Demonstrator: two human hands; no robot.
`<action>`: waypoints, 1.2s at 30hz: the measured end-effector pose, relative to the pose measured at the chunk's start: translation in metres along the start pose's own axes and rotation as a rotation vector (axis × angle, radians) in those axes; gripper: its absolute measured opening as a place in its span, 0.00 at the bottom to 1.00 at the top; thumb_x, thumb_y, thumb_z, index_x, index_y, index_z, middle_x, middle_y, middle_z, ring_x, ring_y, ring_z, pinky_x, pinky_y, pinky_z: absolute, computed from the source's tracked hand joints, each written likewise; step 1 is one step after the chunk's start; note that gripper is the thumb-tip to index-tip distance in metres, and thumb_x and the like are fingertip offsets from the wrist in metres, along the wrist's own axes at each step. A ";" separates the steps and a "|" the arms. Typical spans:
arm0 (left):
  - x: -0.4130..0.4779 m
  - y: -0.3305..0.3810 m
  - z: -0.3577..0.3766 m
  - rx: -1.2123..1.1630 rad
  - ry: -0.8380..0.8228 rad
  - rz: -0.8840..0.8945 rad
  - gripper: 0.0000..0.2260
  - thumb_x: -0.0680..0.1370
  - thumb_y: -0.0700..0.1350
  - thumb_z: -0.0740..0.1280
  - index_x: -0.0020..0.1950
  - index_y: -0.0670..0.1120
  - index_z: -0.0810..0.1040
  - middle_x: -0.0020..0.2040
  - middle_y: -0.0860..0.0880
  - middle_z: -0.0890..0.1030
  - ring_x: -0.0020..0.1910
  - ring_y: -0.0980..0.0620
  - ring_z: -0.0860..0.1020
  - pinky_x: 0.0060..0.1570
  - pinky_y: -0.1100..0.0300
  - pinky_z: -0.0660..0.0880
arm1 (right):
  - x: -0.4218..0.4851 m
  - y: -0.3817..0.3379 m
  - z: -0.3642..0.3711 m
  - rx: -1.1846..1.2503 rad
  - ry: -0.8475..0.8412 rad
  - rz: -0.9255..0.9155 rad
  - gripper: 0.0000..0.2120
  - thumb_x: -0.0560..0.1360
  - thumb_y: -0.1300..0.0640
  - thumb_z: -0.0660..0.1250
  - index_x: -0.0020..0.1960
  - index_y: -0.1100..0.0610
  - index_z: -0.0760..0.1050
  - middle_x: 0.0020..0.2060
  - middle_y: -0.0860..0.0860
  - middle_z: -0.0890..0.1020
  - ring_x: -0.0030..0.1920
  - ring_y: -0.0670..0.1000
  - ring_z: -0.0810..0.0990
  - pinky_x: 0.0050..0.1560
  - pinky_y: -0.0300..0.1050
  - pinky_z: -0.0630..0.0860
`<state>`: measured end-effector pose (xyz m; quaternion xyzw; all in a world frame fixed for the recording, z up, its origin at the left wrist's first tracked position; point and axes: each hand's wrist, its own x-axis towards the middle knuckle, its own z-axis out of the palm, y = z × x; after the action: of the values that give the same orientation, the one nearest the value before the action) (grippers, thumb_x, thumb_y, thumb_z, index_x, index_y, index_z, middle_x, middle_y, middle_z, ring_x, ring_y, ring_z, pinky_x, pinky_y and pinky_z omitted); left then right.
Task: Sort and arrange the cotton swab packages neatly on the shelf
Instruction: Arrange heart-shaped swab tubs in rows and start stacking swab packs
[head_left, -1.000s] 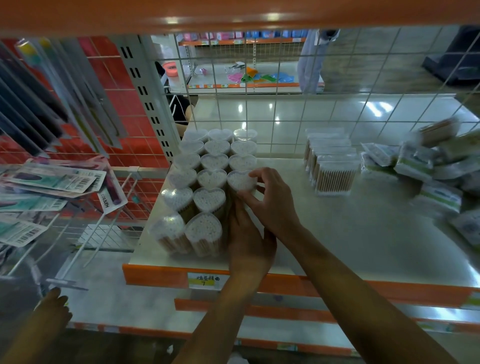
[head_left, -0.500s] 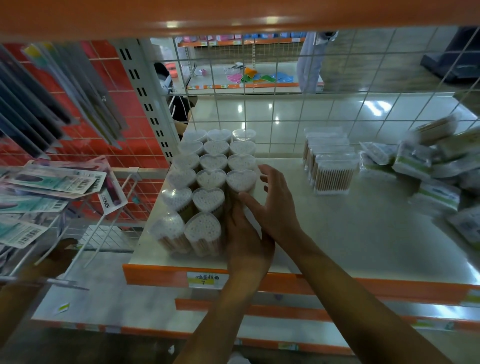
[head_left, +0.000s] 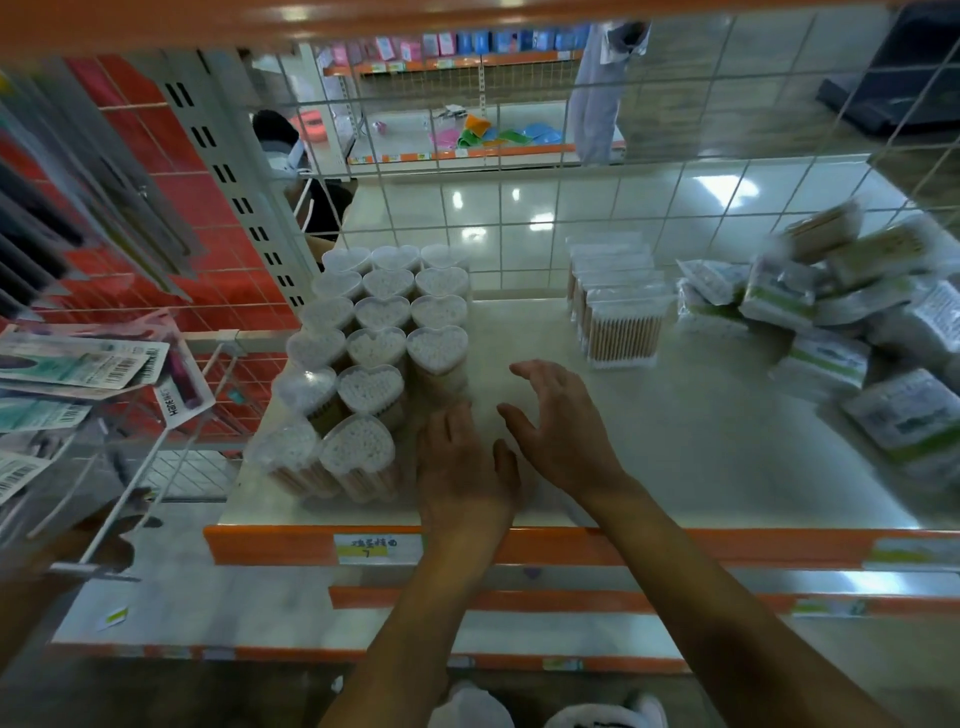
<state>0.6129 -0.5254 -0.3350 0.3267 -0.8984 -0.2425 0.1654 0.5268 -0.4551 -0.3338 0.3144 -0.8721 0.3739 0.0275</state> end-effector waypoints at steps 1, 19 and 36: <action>0.000 0.004 0.001 0.021 -0.008 0.001 0.23 0.76 0.47 0.65 0.70 0.44 0.66 0.65 0.45 0.70 0.63 0.46 0.69 0.59 0.54 0.69 | -0.002 0.002 -0.003 -0.011 -0.008 0.002 0.22 0.75 0.55 0.68 0.67 0.59 0.70 0.64 0.55 0.73 0.66 0.54 0.68 0.63 0.37 0.60; -0.020 0.110 0.055 -0.039 -0.127 0.167 0.23 0.76 0.41 0.64 0.71 0.47 0.68 0.66 0.47 0.71 0.64 0.48 0.67 0.61 0.59 0.66 | -0.029 0.076 -0.088 -0.081 -0.009 0.141 0.19 0.73 0.62 0.67 0.63 0.58 0.73 0.61 0.55 0.76 0.64 0.55 0.70 0.63 0.38 0.61; -0.049 0.204 0.134 -0.019 -0.355 0.603 0.34 0.70 0.53 0.68 0.74 0.46 0.62 0.74 0.50 0.61 0.73 0.49 0.57 0.71 0.61 0.52 | -0.065 0.147 -0.187 -0.069 0.210 0.319 0.14 0.74 0.60 0.58 0.57 0.58 0.75 0.57 0.55 0.76 0.61 0.56 0.71 0.60 0.45 0.66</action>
<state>0.4838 -0.3125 -0.3421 -0.0023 -0.9669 -0.2441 0.0739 0.4598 -0.2191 -0.3112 0.1302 -0.9156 0.3740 0.0695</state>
